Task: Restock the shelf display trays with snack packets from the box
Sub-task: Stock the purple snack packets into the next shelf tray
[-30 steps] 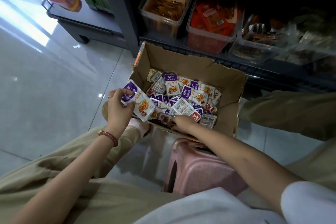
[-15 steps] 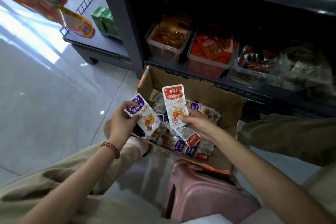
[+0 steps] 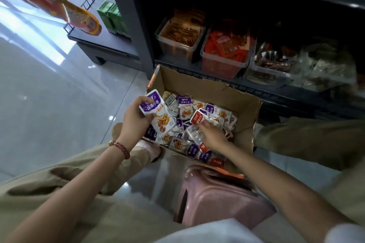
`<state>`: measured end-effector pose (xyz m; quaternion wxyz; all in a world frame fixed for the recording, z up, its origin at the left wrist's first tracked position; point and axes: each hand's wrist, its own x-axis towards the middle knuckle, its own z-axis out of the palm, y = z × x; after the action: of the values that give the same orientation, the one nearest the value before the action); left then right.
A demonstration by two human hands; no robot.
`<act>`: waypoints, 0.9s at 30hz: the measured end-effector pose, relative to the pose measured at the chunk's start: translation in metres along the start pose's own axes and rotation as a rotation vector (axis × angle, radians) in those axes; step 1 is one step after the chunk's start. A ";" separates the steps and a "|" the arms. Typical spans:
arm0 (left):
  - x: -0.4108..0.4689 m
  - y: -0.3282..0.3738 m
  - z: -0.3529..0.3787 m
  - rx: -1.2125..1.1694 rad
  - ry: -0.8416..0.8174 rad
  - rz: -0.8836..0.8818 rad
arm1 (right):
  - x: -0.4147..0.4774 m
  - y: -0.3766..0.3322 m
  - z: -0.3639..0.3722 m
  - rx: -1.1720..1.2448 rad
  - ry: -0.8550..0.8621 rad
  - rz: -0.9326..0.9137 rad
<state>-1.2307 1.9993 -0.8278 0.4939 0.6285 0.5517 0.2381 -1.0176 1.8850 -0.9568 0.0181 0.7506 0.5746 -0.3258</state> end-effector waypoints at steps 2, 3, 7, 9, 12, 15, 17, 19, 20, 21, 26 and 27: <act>-0.002 -0.006 -0.001 -0.005 -0.021 -0.014 | 0.004 -0.014 0.022 0.040 -0.288 -0.090; -0.003 -0.010 -0.001 -0.010 -0.029 -0.014 | 0.007 -0.019 0.031 -0.007 -0.359 -0.092; -0.003 -0.017 -0.003 -0.019 -0.041 -0.029 | 0.016 -0.035 0.049 0.011 -0.187 0.030; -0.001 -0.018 -0.004 -0.037 -0.038 -0.034 | 0.018 -0.036 0.047 -0.063 -0.153 0.010; 0.001 -0.019 -0.005 -0.054 -0.045 -0.035 | 0.018 -0.028 0.039 -0.173 -0.135 -0.018; 0.002 -0.019 -0.004 -0.060 -0.051 -0.020 | 0.021 -0.012 0.024 -0.172 -0.036 -0.016; 0.002 -0.020 -0.003 -0.037 -0.058 -0.018 | 0.018 -0.004 0.005 -0.174 0.014 -0.006; 0.001 -0.020 -0.001 -0.007 -0.065 -0.027 | 0.013 0.002 -0.018 -0.155 0.040 0.031; 0.001 -0.020 0.000 0.009 -0.072 -0.029 | 0.012 0.004 -0.030 -0.123 0.061 0.047; 0.002 -0.018 0.000 0.030 -0.082 -0.029 | 0.011 0.005 -0.043 -0.067 0.080 0.050; 0.007 0.010 0.006 0.172 -0.107 0.126 | -0.011 -0.009 -0.118 0.249 0.118 -0.200; 0.009 0.018 0.007 0.198 -0.085 0.185 | -0.018 -0.015 -0.136 0.256 0.135 -0.275</act>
<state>-1.2141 2.0064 -0.8169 0.4282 0.7318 0.4910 0.2001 -0.9692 1.9293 -0.8354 -0.1606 0.6813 0.6255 -0.3447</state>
